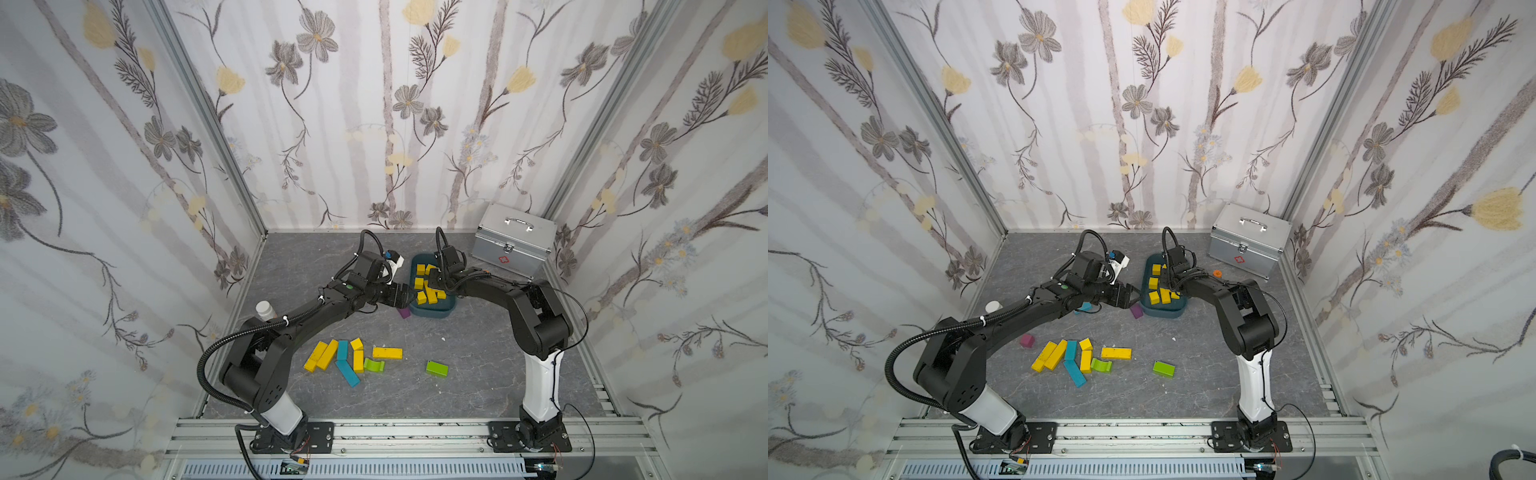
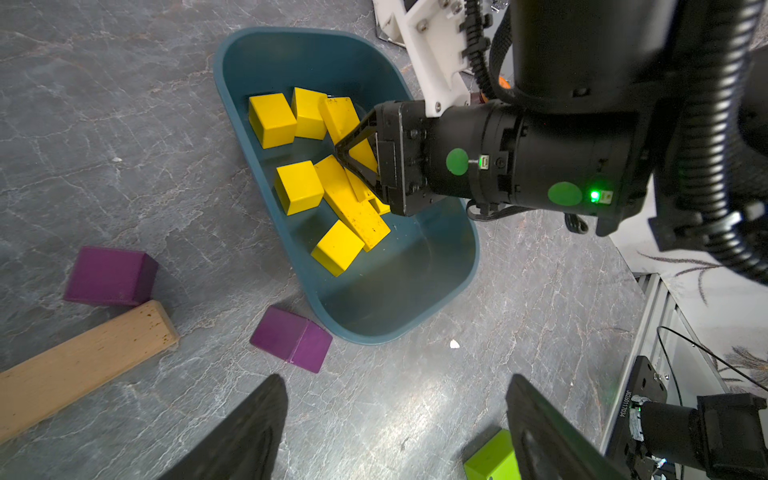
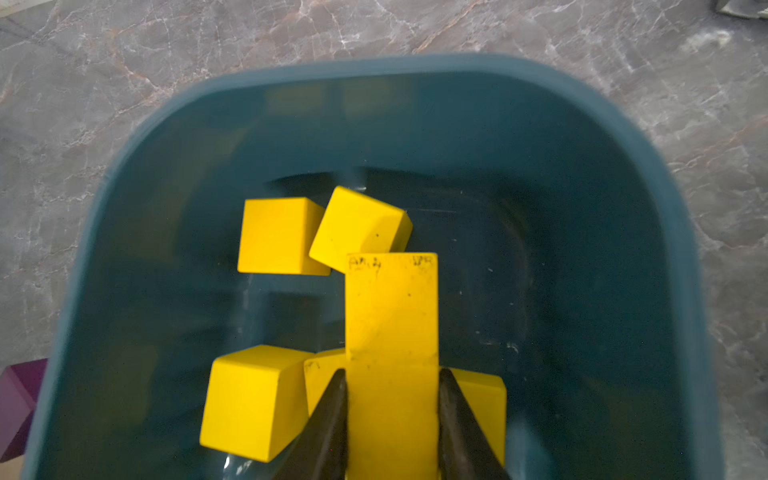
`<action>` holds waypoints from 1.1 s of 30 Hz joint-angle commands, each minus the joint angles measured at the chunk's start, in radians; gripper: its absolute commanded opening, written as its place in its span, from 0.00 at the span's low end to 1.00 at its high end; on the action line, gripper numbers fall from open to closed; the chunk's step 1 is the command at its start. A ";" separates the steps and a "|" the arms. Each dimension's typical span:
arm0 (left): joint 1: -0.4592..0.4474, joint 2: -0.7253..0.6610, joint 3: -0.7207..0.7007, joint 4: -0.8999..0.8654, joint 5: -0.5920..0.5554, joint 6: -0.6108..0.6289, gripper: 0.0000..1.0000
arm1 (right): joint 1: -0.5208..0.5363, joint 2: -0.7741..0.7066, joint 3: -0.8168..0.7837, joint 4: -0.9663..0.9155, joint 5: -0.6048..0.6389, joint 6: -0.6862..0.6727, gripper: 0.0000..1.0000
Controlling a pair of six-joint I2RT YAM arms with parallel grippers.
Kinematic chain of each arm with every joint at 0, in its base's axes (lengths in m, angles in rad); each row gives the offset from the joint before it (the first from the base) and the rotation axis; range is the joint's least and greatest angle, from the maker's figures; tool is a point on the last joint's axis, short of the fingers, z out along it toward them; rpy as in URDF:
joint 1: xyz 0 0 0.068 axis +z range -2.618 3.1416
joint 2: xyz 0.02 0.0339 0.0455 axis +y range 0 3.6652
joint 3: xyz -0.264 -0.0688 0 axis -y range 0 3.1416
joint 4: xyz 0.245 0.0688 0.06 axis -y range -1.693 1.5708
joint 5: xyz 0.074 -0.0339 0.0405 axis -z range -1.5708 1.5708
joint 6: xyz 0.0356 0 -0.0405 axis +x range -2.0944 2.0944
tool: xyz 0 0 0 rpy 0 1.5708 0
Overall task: Pick out the yellow building blocks
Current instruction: Place the building block in the storage box.
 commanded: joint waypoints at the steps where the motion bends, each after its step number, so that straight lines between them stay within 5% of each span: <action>1: -0.001 0.005 0.011 -0.004 -0.004 0.003 0.84 | -0.003 0.020 0.007 -0.017 -0.010 -0.007 0.23; 33: 0.000 0.023 0.025 -0.027 -0.020 0.011 0.84 | -0.023 0.036 0.084 -0.040 -0.050 -0.010 0.43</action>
